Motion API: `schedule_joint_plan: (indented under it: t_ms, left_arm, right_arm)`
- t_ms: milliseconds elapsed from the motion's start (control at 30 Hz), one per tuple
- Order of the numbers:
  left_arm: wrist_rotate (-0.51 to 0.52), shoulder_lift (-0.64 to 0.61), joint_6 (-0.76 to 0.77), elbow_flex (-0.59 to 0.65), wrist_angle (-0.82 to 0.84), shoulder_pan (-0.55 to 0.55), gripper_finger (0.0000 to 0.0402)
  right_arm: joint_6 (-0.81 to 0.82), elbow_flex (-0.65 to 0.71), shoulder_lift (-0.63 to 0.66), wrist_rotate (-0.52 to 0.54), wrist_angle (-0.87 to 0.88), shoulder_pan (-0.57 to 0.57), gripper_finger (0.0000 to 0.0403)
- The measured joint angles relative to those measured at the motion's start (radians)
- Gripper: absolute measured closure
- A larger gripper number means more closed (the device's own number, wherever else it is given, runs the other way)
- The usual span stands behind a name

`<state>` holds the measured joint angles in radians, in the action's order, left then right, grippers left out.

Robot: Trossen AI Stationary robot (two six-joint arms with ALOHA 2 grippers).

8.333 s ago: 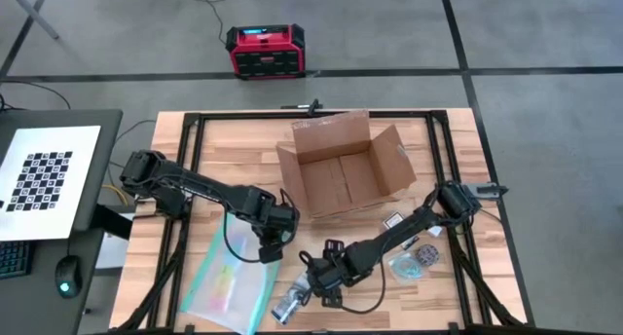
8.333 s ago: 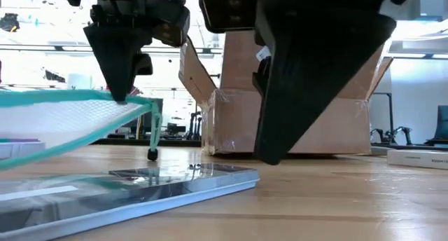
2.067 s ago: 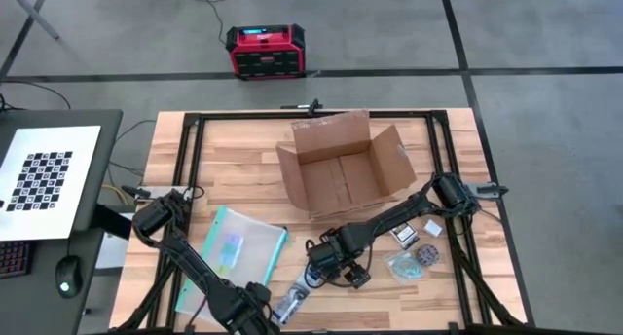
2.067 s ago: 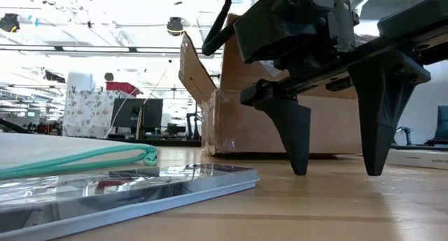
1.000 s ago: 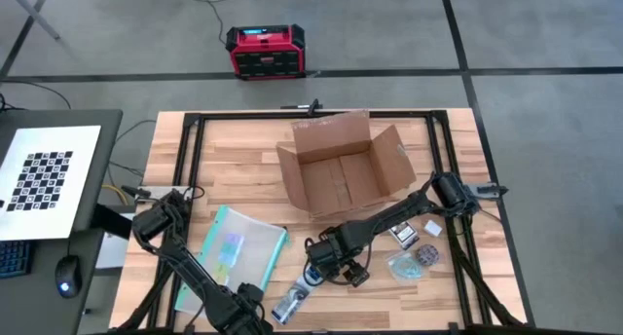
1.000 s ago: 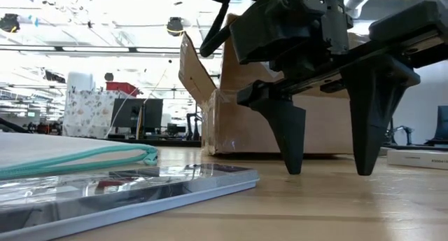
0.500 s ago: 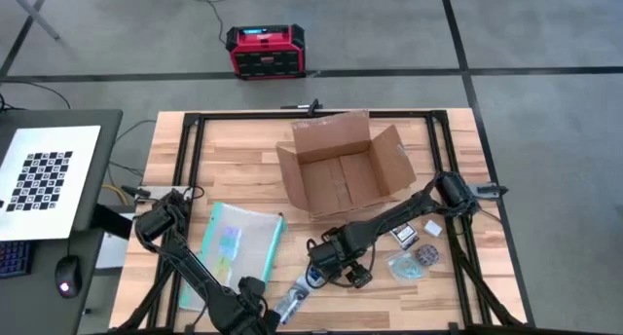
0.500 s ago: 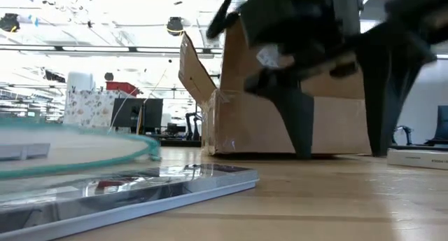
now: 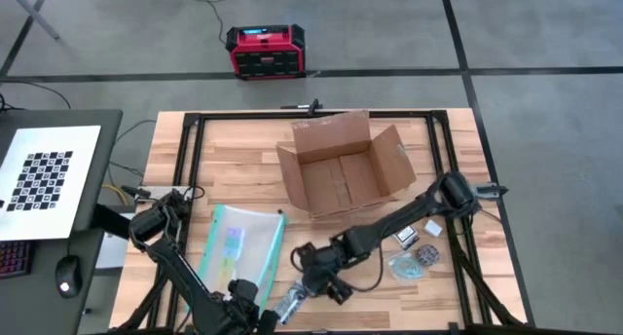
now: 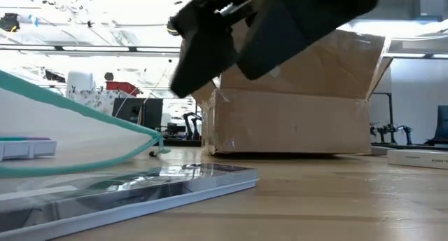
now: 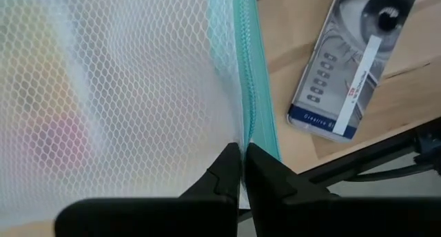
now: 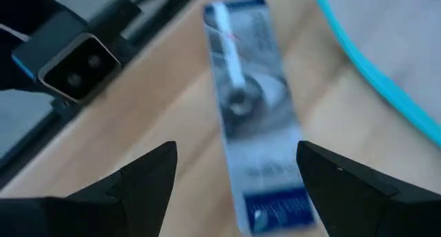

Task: Unpack boxes
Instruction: Put the white pencil box into the transparent zip bag

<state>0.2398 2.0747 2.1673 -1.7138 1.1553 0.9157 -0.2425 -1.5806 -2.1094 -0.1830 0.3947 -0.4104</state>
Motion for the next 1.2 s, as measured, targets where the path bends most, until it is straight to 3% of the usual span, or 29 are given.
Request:
schedule_joint_plan:
  t_ms: [400,667,1200]
  left_arm:
    - [0.004,-0.001,-0.003,0.0,-0.003,0.001,0.0401]
    - [0.008,-0.002,-0.006,0.0,-0.002,0.001,0.0401]
    - [0.007,-0.003,-0.021,-0.001,-0.005,0.001,0.0402]
  right_arm:
    - [0.032,0.0,-0.135,0.027,-0.186,-0.006,0.0112]
    - [0.062,0.0,-0.138,0.034,-0.234,0.015,0.0112]
    - [0.035,0.0,-0.133,0.035,-0.195,0.031,0.0112]
